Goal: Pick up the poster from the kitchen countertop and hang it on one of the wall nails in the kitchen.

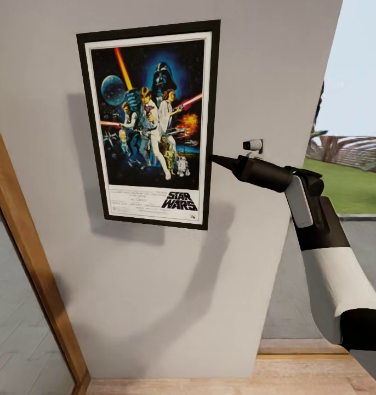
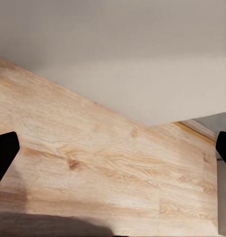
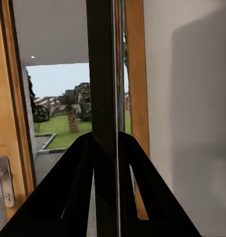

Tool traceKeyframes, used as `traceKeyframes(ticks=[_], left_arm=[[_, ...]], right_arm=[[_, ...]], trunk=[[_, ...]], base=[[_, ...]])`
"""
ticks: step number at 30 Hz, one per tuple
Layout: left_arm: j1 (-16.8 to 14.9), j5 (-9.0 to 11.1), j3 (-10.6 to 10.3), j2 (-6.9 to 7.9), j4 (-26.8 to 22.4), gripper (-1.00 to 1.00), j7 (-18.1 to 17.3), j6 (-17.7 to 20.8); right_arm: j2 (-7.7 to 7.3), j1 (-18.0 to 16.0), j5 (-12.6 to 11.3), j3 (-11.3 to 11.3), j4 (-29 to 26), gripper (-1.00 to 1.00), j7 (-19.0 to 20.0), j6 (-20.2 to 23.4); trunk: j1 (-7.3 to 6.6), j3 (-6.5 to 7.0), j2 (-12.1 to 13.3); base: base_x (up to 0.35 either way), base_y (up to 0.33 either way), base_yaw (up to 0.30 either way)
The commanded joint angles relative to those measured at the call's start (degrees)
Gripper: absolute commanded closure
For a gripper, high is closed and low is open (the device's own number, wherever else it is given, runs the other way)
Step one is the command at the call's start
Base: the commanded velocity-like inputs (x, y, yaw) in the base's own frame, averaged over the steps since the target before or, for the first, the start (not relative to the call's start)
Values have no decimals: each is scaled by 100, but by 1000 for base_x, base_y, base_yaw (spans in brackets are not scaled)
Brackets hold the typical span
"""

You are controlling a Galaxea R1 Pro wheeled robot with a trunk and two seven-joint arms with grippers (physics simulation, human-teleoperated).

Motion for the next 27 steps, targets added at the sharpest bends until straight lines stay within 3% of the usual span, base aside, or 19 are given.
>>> traceKeyframes(ticks=[1,22,27], left_arm=[[-2,20,-48,0,5,-100,-8,-50],[-2,20,-48,0,5,-100,-11,-50],[-2,20,-49,-1,5,-100,-11,-50]], right_arm=[[-5,-2,-40,8,3,100,-3,40],[-5,-2,-40,8,3,100,-3,40],[-5,-2,-40,8,3,100,-3,40]], trunk=[[4,-3,-2],[4,-3,-2],[4,-3,-2]], base=[[80,0,0],[9,0,0],[171,0,0]])
